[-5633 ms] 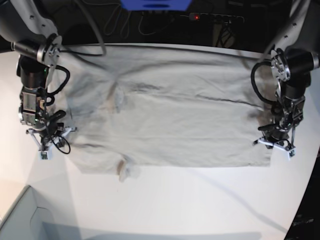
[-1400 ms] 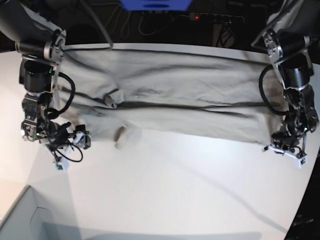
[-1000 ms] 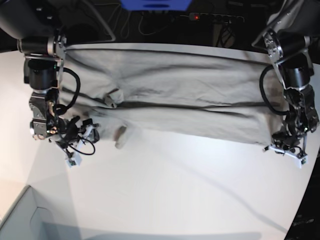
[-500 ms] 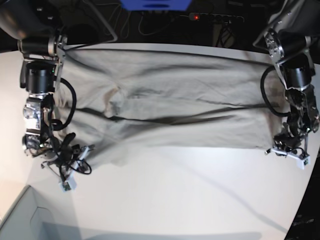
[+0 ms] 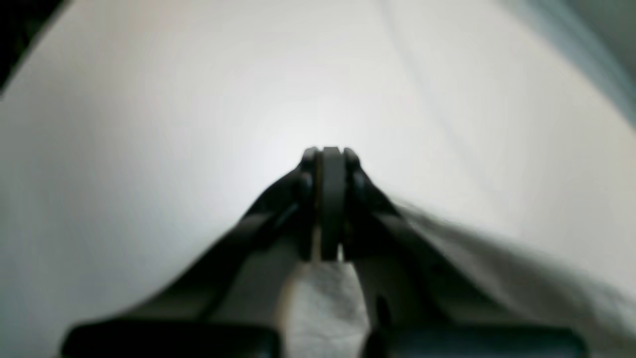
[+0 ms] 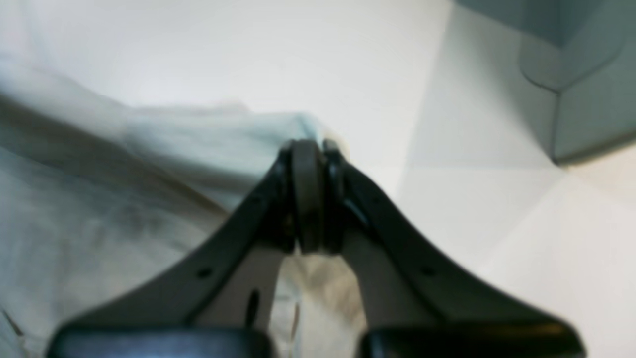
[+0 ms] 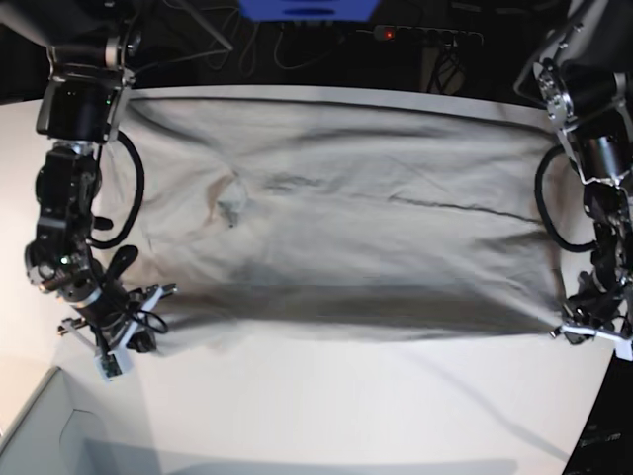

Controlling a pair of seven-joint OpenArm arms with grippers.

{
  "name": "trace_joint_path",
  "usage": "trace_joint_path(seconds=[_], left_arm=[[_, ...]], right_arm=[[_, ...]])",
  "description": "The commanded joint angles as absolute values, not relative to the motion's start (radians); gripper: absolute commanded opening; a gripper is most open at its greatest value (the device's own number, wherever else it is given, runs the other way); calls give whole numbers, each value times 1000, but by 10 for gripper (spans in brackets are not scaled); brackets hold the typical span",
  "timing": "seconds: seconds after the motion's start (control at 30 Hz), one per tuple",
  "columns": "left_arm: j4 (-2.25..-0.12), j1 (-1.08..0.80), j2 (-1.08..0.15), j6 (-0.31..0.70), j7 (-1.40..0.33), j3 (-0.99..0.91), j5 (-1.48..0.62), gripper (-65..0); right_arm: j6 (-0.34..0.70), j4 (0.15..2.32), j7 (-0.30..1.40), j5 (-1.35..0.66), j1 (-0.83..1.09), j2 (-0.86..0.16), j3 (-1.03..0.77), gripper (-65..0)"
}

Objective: Layout the t-shirt on the table in an organized manner, then fold the t-shirt properly
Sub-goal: 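Fold the shirt hem over toward the arm bases with both grippers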

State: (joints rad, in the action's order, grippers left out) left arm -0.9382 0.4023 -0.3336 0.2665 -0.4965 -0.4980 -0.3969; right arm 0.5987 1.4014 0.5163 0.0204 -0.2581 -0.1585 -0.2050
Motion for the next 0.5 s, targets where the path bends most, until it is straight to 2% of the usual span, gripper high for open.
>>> trace_joint_path(seconds=[0.0,0.47], left_arm=[[-974,427,-348,274,-475,-501,-406,-650],[-1139,321,-320,275,-475,-503,-406,-650]], right_arm=[[602,1443,490,7,-263,-159,-222,-650],[602,1721,483,7,48,-107,-249,-650]])
